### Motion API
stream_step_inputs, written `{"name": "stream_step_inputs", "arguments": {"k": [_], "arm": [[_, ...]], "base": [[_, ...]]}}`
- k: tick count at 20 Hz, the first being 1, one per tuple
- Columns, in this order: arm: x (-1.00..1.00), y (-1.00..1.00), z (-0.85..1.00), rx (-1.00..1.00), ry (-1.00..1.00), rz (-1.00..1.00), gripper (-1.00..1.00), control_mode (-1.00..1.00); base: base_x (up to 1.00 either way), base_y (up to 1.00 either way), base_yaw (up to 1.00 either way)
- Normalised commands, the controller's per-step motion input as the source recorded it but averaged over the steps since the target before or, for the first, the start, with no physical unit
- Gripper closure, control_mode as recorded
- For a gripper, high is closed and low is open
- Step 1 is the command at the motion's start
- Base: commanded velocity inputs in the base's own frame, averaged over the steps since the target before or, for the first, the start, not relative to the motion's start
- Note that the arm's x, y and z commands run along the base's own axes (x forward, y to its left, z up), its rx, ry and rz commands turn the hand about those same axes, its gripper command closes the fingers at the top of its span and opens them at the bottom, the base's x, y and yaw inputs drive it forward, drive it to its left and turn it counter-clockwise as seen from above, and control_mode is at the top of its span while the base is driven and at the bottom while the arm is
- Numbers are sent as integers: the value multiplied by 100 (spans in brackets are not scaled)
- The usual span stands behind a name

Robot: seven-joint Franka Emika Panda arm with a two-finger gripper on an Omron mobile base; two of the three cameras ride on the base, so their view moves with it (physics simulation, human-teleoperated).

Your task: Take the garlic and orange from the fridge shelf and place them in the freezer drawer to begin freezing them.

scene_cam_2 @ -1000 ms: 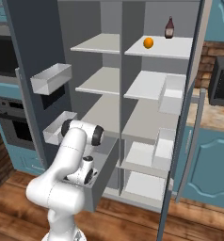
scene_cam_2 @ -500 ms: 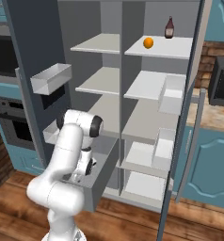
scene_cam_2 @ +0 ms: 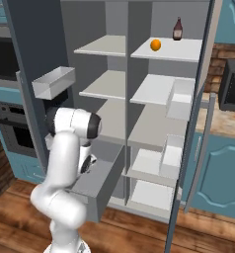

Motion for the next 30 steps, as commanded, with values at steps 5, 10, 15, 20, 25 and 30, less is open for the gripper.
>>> {"name": "stream_step_inputs", "arguments": {"k": [5,10,15,20,25,30], "arm": [[-7,-25,89,13,4,-5,-100,-100],[-20,-37,64,13,1,-5,-100,-100],[-82,-45,25,10,-17,0,-100,-100],[-82,-26,92,9,-5,-1,-100,-100],[-37,-38,100,9,0,-1,-100,-100],[-22,-42,100,12,1,-1,-100,-100]], "base": [[0,0,0],[0,0,0],[0,0,0],[0,0,0],[0,0,0],[0,0,0]]}}
